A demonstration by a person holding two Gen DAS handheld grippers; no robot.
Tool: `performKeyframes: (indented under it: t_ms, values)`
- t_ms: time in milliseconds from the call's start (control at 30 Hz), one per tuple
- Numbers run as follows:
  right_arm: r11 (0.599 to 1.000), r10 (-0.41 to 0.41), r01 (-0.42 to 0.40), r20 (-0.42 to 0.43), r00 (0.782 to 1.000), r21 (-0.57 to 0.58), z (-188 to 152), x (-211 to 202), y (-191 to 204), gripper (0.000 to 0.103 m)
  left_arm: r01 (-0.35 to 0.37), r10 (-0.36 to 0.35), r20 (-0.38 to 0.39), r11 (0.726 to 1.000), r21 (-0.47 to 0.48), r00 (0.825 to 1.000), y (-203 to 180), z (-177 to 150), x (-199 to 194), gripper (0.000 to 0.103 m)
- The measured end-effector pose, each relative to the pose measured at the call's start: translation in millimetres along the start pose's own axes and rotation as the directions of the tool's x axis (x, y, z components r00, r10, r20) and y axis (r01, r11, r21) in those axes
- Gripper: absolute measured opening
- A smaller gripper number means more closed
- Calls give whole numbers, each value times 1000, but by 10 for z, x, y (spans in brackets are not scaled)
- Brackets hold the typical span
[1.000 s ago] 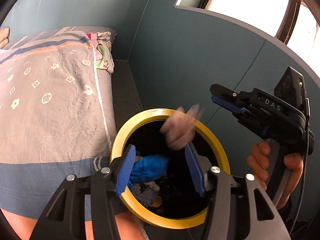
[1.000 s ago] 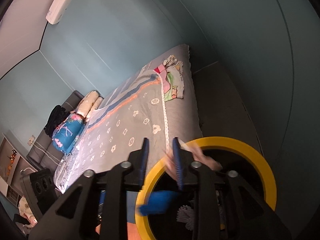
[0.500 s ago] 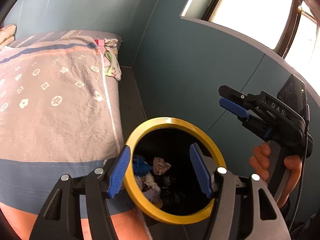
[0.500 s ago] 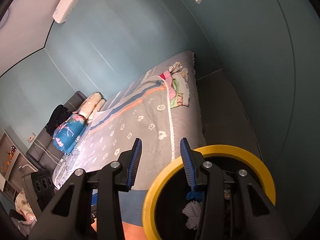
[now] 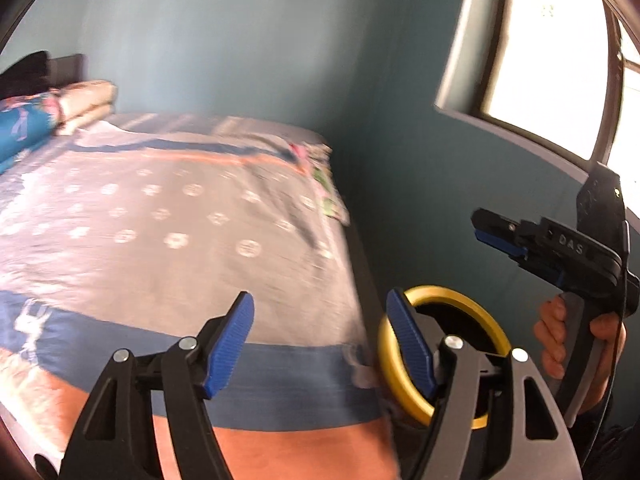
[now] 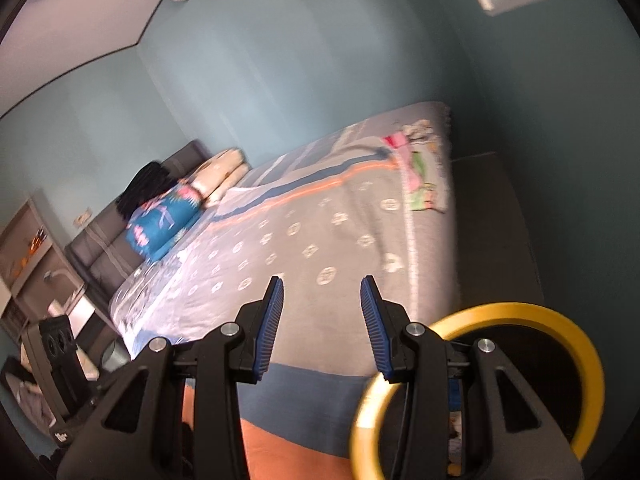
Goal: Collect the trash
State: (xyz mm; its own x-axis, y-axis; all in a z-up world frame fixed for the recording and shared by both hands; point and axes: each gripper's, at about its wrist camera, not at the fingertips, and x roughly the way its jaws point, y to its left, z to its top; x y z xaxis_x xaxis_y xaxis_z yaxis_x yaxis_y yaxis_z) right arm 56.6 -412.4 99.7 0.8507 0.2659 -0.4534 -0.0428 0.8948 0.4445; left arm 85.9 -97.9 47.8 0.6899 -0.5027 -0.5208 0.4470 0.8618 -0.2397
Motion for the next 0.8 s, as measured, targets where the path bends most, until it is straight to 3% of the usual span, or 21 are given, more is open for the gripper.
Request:
performKeyframes:
  t_ms: [100,200,267,300,367,433,533,800]
  values:
    - [999,7,-7,7,1000,-47,-34,53,284,44,-65,66,49,998,-23,997,212,21,-262,74]
    - [994,-4,9,49,999,-109,-125,53,633,58,-128,133,104,990,-53,986,399,43,-533,83]
    - [990,-10,23,91,996,-141,-202,37,863,76,-170,179,141,983,-71,974,499,50,-702,91]
    - [988,-10,26,105,994,-151,-233,7,928,80,-199,210,166,977,-82,964,546,43,-805,95]
    - [982,-5,33,148,989,-188,-317,-44,1130,93,-231,246,196,968,-97,949,602,35,-930,95]
    - [974,-16,56,182,983,-220,-387,-71,1289,95,-245,267,223,962,-122,937,661,2,-1045,95]
    - [949,-100,164,236,967,-270,-517,-116,1592,95,-270,307,243,947,-172,920,740,-77,-1188,95]
    - [940,-119,202,292,949,-275,-880,-217,1803,95,-361,396,268,917,-169,878,666,-342,-1372,95]
